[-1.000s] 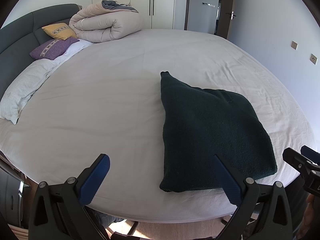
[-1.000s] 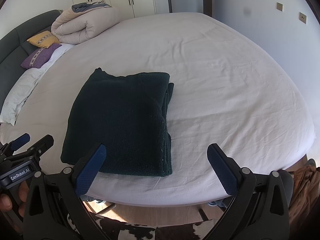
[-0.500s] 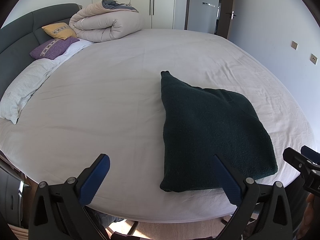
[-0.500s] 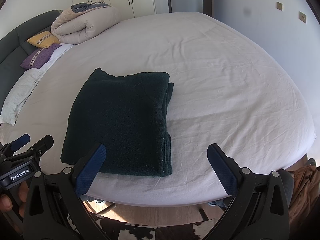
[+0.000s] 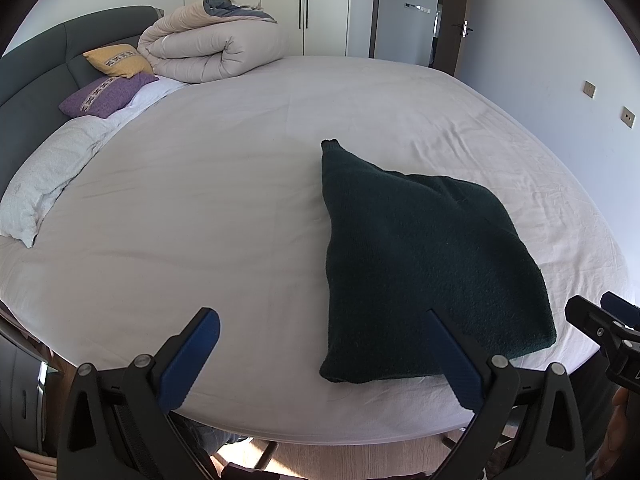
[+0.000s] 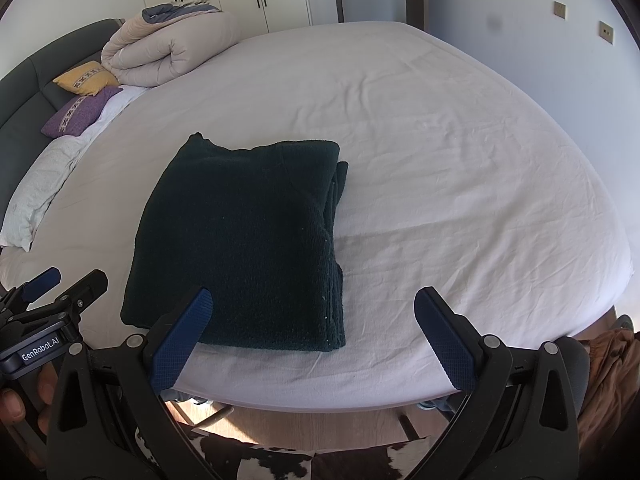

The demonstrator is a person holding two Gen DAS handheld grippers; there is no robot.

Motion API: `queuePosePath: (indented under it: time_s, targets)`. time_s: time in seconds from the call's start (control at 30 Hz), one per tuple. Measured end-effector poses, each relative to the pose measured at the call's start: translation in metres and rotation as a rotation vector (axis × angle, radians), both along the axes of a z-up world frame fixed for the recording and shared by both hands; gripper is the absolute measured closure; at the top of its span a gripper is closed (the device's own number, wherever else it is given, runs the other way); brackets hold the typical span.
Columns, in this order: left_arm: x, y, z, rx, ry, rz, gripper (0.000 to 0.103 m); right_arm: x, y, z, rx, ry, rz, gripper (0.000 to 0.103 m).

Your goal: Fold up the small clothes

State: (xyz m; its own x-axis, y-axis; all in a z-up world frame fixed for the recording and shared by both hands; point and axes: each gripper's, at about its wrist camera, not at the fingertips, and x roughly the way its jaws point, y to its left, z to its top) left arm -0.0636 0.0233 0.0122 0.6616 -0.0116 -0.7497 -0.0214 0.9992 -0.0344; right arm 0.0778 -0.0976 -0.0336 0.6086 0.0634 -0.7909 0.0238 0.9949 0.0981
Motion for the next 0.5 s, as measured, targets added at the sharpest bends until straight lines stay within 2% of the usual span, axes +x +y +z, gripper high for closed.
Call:
queuePosePath:
  time_s: [0.5]
  targets:
    - [0.0, 0.0023, 0.0008, 0.012, -0.012, -0.007, 0.0, 0.0012, -0.001, -0.0024, 0.006, 0.006, -0.003, 0.0]
